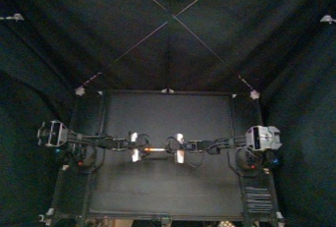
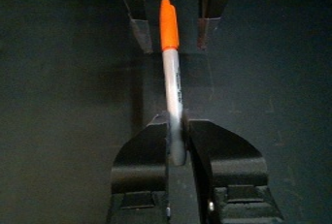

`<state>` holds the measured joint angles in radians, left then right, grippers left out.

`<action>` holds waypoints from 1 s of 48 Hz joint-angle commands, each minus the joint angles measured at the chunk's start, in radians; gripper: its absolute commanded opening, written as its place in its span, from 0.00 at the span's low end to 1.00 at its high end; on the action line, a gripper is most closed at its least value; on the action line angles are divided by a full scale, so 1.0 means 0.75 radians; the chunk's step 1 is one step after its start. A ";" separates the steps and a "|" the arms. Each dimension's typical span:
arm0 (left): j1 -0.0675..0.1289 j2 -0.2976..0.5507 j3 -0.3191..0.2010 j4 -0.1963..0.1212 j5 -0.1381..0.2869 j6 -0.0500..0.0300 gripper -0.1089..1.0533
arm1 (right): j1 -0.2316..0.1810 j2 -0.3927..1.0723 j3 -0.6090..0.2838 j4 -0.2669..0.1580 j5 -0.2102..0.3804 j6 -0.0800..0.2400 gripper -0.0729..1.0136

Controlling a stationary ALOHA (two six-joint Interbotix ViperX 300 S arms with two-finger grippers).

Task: Uncap the pen

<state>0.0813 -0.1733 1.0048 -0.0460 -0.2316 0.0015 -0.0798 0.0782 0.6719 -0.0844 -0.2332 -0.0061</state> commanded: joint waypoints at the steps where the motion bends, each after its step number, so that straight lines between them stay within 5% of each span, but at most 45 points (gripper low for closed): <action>1: 0.004 -0.004 -0.029 0.004 -0.006 0.002 0.68 | -0.002 -0.031 -0.025 0.000 -0.008 -0.002 0.47; 12: 0.010 -0.006 -0.020 0.033 -0.004 0.004 0.51 | -0.002 -0.027 -0.012 0.000 -0.004 0.000 0.47; 36: 0.031 -0.190 0.141 0.043 -0.004 0.002 0.51 | -0.037 -0.125 0.157 0.027 -0.020 0.014 0.47; 48: 0.025 -0.282 0.211 0.041 -0.004 0.002 0.51 | -0.049 -0.198 0.254 0.047 -0.135 0.014 0.47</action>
<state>0.1012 -0.3712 1.1674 -0.0153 -0.2286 0.0015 -0.1120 -0.0307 0.8560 -0.0568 -0.2915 0.0031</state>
